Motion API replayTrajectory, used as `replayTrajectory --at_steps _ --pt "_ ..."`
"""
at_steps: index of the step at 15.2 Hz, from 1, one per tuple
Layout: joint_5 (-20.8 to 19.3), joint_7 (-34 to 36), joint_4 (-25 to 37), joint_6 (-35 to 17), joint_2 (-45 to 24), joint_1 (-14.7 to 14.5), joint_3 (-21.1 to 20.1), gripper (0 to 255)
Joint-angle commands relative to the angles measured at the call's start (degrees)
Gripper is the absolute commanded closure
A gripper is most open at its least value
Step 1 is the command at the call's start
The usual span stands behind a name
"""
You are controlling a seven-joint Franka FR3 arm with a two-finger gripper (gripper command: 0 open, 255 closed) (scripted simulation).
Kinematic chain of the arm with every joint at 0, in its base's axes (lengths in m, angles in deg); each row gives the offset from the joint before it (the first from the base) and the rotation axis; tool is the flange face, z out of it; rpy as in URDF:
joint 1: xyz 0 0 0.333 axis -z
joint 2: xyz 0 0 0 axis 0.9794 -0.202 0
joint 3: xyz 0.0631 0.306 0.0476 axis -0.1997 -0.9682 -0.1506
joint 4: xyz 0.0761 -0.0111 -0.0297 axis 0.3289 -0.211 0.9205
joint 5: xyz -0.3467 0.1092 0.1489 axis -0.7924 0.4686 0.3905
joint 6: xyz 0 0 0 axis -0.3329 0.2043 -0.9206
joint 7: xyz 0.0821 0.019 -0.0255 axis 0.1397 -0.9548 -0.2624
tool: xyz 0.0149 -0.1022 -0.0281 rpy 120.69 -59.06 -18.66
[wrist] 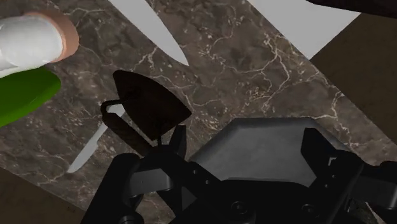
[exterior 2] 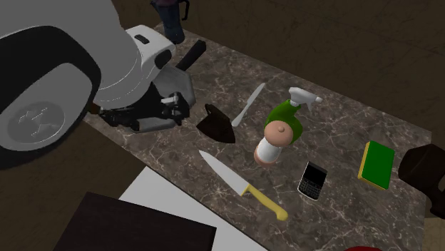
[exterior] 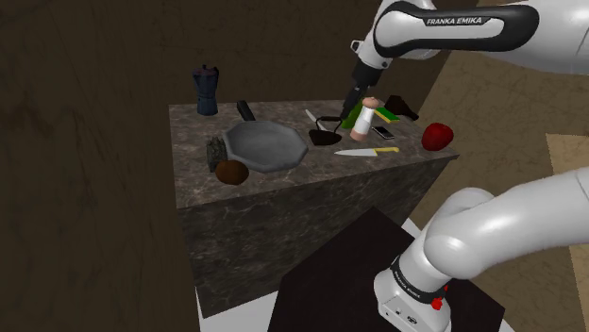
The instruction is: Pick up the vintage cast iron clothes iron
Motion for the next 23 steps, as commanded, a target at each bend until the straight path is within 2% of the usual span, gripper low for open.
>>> replayTrajectory --at_steps 1,4,8,13,22,23 --pt "0.9 -5.4 1.9 -3.0 -4.9 -1.2 2.7 0" --pt "3.3 -13.4 5.8 -5.6 -11.8 -2.9 6.3 0" --pt "8.7 -24.7 12.3 -7.7 -21.9 -4.7 10.1 0" --pt "17.0 -38.4 22.5 -7.5 -35.0 -4.4 11.9 0" --pt "18.9 -40.2 19.0 -12.7 -37.1 -4.1 11.4 0" --pt "18.9 -40.2 19.0 -12.7 -37.2 -4.1 11.4 255"
